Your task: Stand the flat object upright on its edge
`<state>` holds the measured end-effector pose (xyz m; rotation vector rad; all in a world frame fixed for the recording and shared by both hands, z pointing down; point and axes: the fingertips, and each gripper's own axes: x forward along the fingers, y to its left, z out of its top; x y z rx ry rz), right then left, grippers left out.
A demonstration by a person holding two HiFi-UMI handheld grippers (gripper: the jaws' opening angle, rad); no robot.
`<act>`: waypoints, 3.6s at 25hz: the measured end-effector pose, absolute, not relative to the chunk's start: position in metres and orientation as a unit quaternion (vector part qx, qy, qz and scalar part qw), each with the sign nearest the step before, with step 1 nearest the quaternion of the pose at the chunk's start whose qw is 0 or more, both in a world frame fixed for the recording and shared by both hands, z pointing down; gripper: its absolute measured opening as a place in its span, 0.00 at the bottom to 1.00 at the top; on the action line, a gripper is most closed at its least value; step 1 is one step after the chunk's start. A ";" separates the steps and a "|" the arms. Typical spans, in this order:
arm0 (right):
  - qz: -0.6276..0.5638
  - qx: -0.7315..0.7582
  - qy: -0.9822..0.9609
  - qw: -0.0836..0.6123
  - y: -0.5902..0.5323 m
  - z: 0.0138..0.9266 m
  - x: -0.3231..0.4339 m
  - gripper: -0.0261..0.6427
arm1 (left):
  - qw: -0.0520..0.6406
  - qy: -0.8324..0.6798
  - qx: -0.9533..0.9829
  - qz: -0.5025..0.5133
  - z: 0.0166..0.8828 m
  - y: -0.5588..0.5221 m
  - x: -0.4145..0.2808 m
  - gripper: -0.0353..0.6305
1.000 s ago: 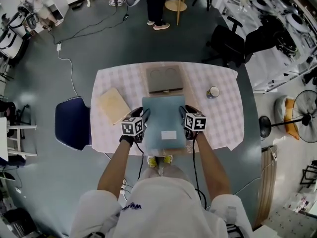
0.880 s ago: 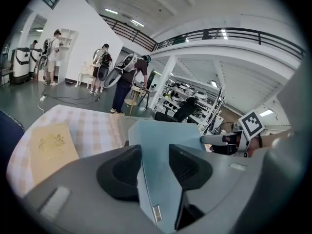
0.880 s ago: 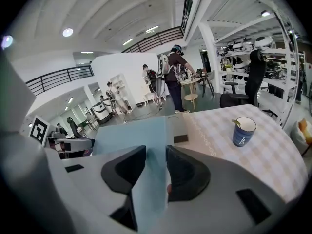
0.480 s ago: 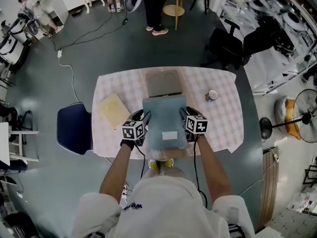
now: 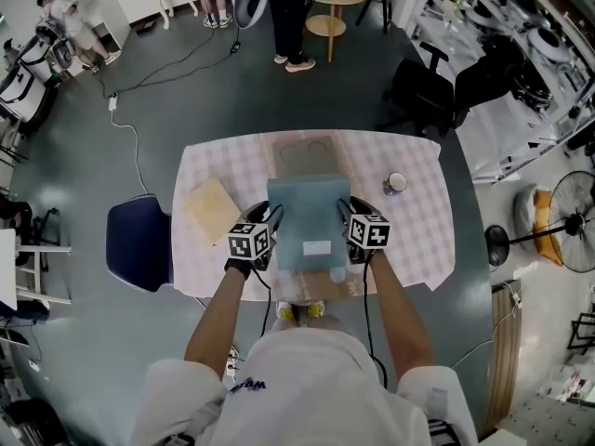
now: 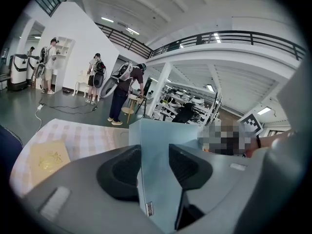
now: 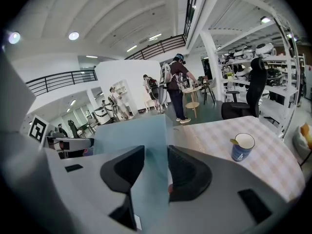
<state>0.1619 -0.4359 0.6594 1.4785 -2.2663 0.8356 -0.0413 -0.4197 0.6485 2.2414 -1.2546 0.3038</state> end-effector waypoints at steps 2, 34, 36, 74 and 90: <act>0.289 0.520 -0.789 0.152 -0.438 0.656 0.165 0.27 | 0.266 -0.466 0.836 0.111 0.642 -0.421 -0.039 0.32; 0.248 0.515 -0.812 0.117 -0.423 0.617 0.174 0.27 | 0.219 -0.456 0.858 0.091 0.602 -0.408 -0.029 0.30; 0.244 0.513 -0.814 0.118 -0.418 0.619 0.175 0.27 | 0.217 -0.455 0.858 0.093 0.604 -0.403 -0.029 0.30; 0.119 0.557 -0.820 0.058 -0.322 0.510 0.188 0.10 | 0.054 -0.481 0.871 0.087 0.509 -0.341 -0.087 0.17; 0.082 0.552 -0.829 0.043 -0.294 0.472 0.178 0.04 | 0.043 -0.481 0.874 0.049 0.473 -0.322 -0.071 0.06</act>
